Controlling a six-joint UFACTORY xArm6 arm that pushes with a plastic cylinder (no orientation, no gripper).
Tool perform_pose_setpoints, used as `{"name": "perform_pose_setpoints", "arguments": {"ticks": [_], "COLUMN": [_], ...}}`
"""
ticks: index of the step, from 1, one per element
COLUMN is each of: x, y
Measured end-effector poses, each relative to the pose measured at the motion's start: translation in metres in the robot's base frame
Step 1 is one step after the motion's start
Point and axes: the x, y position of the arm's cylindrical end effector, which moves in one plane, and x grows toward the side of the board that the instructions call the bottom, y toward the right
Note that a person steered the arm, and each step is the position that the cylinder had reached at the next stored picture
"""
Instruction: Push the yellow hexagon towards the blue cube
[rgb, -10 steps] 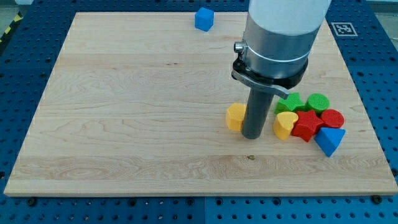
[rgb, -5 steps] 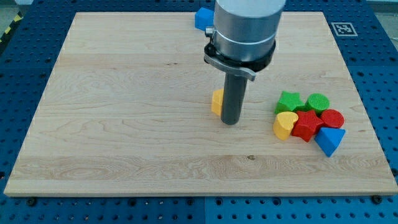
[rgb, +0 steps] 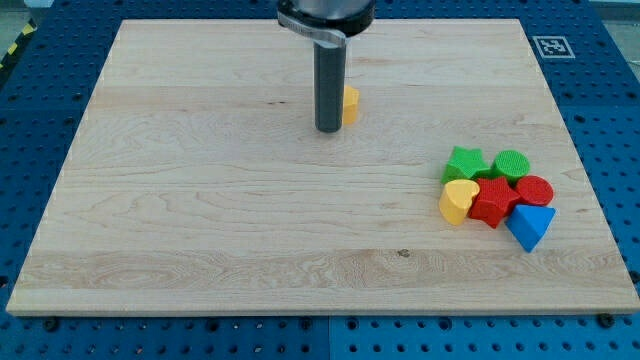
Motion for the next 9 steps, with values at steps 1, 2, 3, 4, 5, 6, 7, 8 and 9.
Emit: {"name": "perform_pose_setpoints", "arguments": {"ticks": [1, 2, 3, 4, 5, 6, 7, 8, 9], "x": [-0.009, -0.003, -0.019, -0.031, -0.028, -0.001, 0.003, -0.012, -0.032], "y": [0.021, 0.058, 0.063, 0.054, 0.054, 0.054, 0.051, 0.045, 0.041]}}
